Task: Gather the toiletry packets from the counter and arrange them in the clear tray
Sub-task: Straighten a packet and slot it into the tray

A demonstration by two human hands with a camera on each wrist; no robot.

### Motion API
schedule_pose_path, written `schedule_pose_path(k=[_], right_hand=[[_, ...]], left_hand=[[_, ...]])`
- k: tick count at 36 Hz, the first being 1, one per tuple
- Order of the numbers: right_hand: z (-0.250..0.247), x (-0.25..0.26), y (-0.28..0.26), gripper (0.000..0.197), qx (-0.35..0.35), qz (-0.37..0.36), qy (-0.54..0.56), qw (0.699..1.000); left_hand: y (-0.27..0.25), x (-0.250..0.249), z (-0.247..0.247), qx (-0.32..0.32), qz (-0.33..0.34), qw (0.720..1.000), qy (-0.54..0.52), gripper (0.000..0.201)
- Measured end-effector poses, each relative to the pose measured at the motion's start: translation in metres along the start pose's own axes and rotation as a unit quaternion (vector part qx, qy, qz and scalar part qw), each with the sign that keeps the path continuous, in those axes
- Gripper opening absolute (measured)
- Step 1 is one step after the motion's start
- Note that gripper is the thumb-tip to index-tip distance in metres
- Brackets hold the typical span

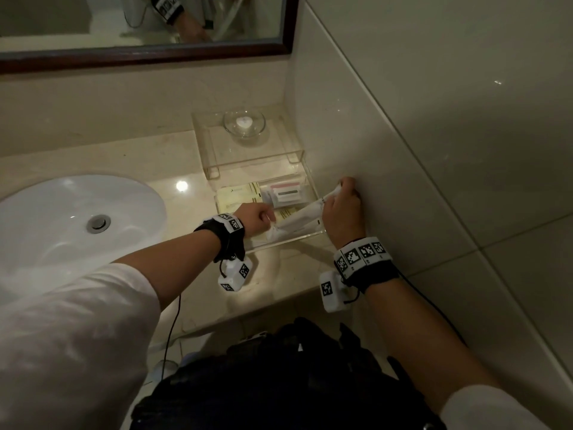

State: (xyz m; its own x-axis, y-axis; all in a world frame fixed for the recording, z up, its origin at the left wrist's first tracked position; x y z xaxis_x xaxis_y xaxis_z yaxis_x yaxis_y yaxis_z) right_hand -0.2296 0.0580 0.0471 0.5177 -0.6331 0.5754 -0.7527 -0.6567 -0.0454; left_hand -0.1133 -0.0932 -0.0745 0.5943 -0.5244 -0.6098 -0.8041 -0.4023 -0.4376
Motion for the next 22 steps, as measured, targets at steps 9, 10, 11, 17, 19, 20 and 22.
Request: schedule_pose_path(k=[9,10,11,17,19,20,22], right_hand=[[-0.007,0.001,-0.002,0.031,0.001,-0.001,-0.019,1.000],[-0.009,0.002,-0.002,0.031,0.000,-0.001,-0.022,1.000],[-0.011,0.002,-0.003,0.031,-0.001,0.001,-0.024,1.000],[-0.016,0.003,-0.002,0.030,0.009,-0.003,-0.009,1.000],[-0.017,0.003,-0.004,0.030,0.006,-0.003,0.007,1.000],[-0.018,0.004,-0.004,0.030,0.004,-0.006,0.012,1.000],[-0.020,0.005,-0.004,0.029,-0.002,-0.020,0.017,1.000]], left_hand=[[-0.005,-0.002,-0.006,-0.043,0.028,0.999,-0.018,0.034],[-0.006,-0.003,-0.006,-0.042,0.032,0.998,-0.018,0.034],[-0.006,-0.004,-0.006,-0.039,0.035,0.998,-0.019,0.033],[-0.008,-0.003,-0.010,-0.032,0.039,0.997,-0.050,0.033],[-0.009,0.000,-0.012,-0.036,0.037,0.997,-0.060,0.031],[-0.009,0.000,-0.013,-0.041,0.039,0.996,-0.066,0.030],[-0.010,0.001,-0.014,-0.049,0.043,0.995,-0.076,0.028]])
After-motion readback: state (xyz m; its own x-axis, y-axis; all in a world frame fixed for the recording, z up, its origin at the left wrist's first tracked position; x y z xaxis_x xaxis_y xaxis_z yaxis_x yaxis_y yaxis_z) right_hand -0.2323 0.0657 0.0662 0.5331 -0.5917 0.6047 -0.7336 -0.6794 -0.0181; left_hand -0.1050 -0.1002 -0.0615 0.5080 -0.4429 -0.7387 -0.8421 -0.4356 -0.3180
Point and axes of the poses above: each hand's wrist, its own y-axis towards the middle knuckle, its own z-axis out of the palm, x = y × z, the point moved 8 cm from there along y, towards the middle knuckle, and after that the axes turned 8 degrees about x, right-handed, at the moved point
